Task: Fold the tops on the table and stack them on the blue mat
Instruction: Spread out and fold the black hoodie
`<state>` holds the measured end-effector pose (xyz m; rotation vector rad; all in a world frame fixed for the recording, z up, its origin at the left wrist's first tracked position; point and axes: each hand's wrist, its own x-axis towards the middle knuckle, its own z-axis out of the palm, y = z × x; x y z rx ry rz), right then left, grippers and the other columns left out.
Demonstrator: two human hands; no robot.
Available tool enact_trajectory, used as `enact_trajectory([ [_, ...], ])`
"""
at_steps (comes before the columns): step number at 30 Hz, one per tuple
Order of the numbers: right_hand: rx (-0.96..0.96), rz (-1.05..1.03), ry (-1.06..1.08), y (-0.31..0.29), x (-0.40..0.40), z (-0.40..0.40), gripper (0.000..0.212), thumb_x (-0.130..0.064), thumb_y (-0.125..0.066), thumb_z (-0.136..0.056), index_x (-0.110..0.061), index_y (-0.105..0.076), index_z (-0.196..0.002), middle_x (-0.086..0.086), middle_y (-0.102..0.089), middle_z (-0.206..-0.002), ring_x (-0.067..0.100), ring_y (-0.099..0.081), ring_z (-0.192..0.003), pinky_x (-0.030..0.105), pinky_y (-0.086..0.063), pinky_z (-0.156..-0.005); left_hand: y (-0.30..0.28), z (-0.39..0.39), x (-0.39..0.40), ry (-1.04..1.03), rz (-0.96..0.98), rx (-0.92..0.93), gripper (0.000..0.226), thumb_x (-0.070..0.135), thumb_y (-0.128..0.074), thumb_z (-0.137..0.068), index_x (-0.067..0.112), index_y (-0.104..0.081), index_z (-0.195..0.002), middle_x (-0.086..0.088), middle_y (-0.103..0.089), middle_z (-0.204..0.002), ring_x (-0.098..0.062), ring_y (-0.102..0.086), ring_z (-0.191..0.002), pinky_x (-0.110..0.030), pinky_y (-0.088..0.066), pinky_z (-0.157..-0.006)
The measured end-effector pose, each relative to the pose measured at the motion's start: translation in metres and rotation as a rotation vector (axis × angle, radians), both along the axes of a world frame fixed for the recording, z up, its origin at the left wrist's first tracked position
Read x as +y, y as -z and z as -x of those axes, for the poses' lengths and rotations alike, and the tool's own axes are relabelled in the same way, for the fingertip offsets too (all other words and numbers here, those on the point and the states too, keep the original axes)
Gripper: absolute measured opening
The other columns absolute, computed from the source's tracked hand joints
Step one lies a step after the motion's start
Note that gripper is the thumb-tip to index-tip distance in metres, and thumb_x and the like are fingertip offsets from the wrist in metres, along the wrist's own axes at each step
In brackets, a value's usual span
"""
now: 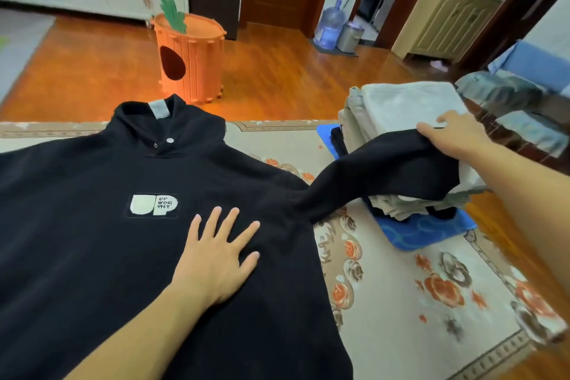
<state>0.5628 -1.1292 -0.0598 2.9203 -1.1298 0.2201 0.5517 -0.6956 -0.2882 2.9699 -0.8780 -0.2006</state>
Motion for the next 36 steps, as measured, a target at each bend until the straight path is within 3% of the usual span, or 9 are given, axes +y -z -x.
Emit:
enact_trajectory([
  [3,-0.041,-0.096,0.129,0.007,-0.002,0.005,0.089,-0.071,-0.052,-0.087,-0.007,-0.039,-0.147,0.023,-0.039,-0.15,0.045,-0.044,-0.131,0.049,-0.041,-0.108,0.003,0.002,-0.003,-0.022,0.039,-0.024,0.068,0.072,-0.005,-0.091,0.054,-0.004,-0.157,0.002,-0.007,-0.171,-0.029,0.002,-0.157,-0.055,0.001,-0.123],
  [7,-0.047,-0.403,0.165,0.017,0.0,0.006,0.057,-0.056,-0.059,-0.093,-0.007,-0.05,-0.119,0.015,-0.055,-0.115,0.035,-0.057,-0.093,0.042,-0.052,-0.08,-0.021,-0.006,-0.013,-0.039,-0.062,0.05,0.078,0.074,-0.009,-0.079,0.053,-0.027,-0.152,0.007,-0.025,-0.163,-0.025,-0.018,-0.15,-0.049,-0.019,-0.119],
  [11,-0.306,-0.632,0.067,-0.023,0.007,0.005,0.048,-0.024,-0.077,-0.088,-0.004,-0.057,-0.127,0.012,-0.061,-0.125,0.034,-0.061,-0.111,0.048,-0.053,-0.094,-0.084,-0.05,-0.054,0.059,-0.001,-0.11,0.036,0.045,-0.039,-0.098,0.028,-0.067,-0.112,0.0,-0.052,-0.124,-0.026,-0.048,-0.113,-0.041,-0.047,-0.088],
  [15,-0.541,-0.396,-0.012,-0.079,0.009,-0.003,0.036,-0.006,-0.074,-0.084,-0.017,-0.071,-0.118,0.011,-0.064,-0.125,0.03,-0.059,-0.113,0.039,-0.05,-0.095,-0.094,-0.113,-0.111,-0.065,0.329,-0.039,0.037,0.027,-0.047,-0.101,0.027,-0.052,-0.138,-0.005,-0.058,-0.137,-0.03,-0.057,-0.12,-0.043,-0.049,-0.092],
  [18,-0.316,0.086,-0.088,-0.056,0.02,-0.007,0.034,-0.009,-0.065,-0.088,-0.017,-0.068,-0.121,0.016,-0.063,-0.126,0.038,-0.058,-0.116,0.042,-0.05,-0.097,-0.062,-0.13,-0.134,-0.066,0.275,0.271,0.061,0.037,-0.052,-0.102,0.03,-0.026,-0.157,-0.013,-0.048,-0.152,-0.035,-0.05,-0.134,-0.044,-0.041,-0.109],
  [23,-0.159,-0.452,-0.202,0.0,0.001,-0.008,0.047,-0.049,-0.048,-0.1,-0.009,-0.063,-0.121,0.008,-0.07,-0.111,0.03,-0.063,-0.107,0.044,-0.048,-0.102,-0.029,-0.125,-0.145,-0.075,0.143,0.271,0.052,0.048,-0.052,-0.1,0.029,-0.031,-0.144,-0.013,-0.059,-0.135,-0.036,-0.059,-0.115,-0.049,-0.049,-0.096],
  [27,-0.117,-0.115,-0.159,0.023,-0.042,0.006,0.063,-0.053,-0.054,-0.096,-0.015,-0.047,-0.146,0.017,-0.049,-0.146,0.04,-0.043,-0.135,0.048,-0.034,-0.111,-0.034,-0.128,-0.154,-0.156,0.123,0.289,0.043,0.044,-0.044,-0.104,0.023,-0.031,-0.138,-0.014,-0.06,-0.133,-0.035,-0.061,-0.112,-0.049,-0.049,-0.095],
  [30,0.023,-0.199,-0.015,0.029,-0.044,0.017,0.083,-0.066,-0.054,-0.091,-0.005,-0.042,-0.146,0.021,-0.048,-0.146,0.04,-0.045,-0.133,0.046,-0.037,-0.107,-0.035,-0.131,-0.157,-0.257,0.197,0.338,0.042,0.043,-0.035,-0.106,0.019,-0.031,-0.14,-0.018,-0.057,-0.139,-0.037,-0.057,-0.12,-0.049,-0.045,-0.1],
  [36,-0.683,-0.286,0.084,-0.025,-0.057,0.032,0.041,-0.017,-0.065,-0.092,-0.005,-0.056,-0.13,0.017,-0.06,-0.125,0.035,-0.058,-0.119,0.029,-0.043,-0.085,-0.039,-0.112,-0.153,-0.697,0.791,0.193,0.031,0.036,-0.035,-0.106,0.012,-0.038,-0.125,-0.025,-0.059,-0.124,-0.043,-0.056,-0.112,-0.044,-0.04,-0.086],
])
